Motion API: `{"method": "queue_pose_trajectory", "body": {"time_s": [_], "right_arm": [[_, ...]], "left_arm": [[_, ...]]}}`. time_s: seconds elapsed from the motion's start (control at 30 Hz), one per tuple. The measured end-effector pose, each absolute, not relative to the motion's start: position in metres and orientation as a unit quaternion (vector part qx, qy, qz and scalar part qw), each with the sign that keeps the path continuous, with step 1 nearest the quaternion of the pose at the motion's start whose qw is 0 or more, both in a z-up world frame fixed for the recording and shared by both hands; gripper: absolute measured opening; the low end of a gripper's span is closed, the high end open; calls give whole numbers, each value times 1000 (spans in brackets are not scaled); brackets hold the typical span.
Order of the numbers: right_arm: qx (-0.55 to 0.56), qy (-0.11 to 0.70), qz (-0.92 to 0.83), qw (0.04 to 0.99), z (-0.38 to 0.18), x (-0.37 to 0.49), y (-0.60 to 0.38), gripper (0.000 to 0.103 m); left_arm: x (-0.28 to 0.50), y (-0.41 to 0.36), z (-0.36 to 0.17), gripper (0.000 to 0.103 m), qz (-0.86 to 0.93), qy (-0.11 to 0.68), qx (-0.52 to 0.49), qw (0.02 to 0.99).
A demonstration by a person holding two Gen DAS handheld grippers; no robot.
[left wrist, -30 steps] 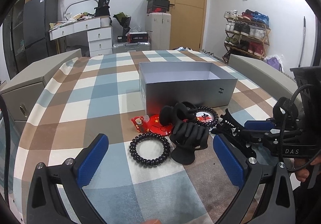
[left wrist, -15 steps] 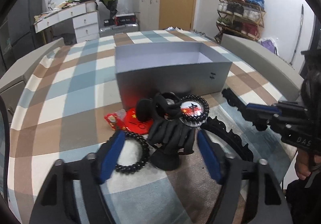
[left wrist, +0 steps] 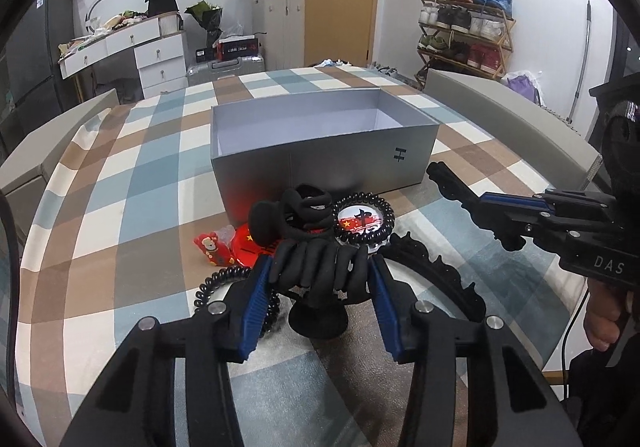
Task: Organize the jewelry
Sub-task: 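Move left gripper to the black hand-shaped stand while right gripper approaches the black branch stand, then close left gripper on the hand-shaped stand while right gripper closes on the branch stand, then carry both stands into the grey box while right gripper releases the branch stand inside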
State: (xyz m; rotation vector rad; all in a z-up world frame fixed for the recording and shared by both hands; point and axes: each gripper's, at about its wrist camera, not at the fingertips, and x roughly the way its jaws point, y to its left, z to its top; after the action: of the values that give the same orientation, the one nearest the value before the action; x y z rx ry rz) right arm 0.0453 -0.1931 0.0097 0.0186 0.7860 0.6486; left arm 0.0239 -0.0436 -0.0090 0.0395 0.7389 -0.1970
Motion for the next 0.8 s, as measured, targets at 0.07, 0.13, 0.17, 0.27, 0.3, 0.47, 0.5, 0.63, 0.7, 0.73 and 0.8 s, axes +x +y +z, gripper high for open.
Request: {"method": "queue_pose_trajectory", "body": {"time_s": [0.07,0.13,0.17,0.27,0.3,0.47,0.5,0.63,0.7,0.73,0.8], "right_arm": [[11,373,311,874,10,46,-194,13],[14,370,311,875,11,45,-194,13],[17,366,312,876,12,45,-195,13],[24,353,315,881,16,43,-196,13],[23,349,313,883,18,43,-196,13],[37,338,322,884,23,41,-196,13],[37,335,321,885,25,41,-195,13],[43,329,327,885,29,40,-194,13],[44,330,330,883,31,42,-192,13],[47,329,330,883,32,44,-191,13],[53,330,335,881,33,47,-190,13]], "left_arm": [[23,-43,-7,42,-96,356,21,929],[21,-44,-5,42,-95,350,26,931],[20,-45,-4,42,-95,347,29,933],[17,-45,-1,42,-90,336,35,937],[16,-44,1,42,-90,333,33,938],[12,-42,10,42,-87,311,32,946],[12,-41,12,42,-84,308,31,947],[15,-39,15,42,-75,304,31,949],[18,-36,17,42,-67,303,27,950],[19,-34,17,42,-65,304,25,950],[23,-31,18,42,-60,305,21,950]]}}
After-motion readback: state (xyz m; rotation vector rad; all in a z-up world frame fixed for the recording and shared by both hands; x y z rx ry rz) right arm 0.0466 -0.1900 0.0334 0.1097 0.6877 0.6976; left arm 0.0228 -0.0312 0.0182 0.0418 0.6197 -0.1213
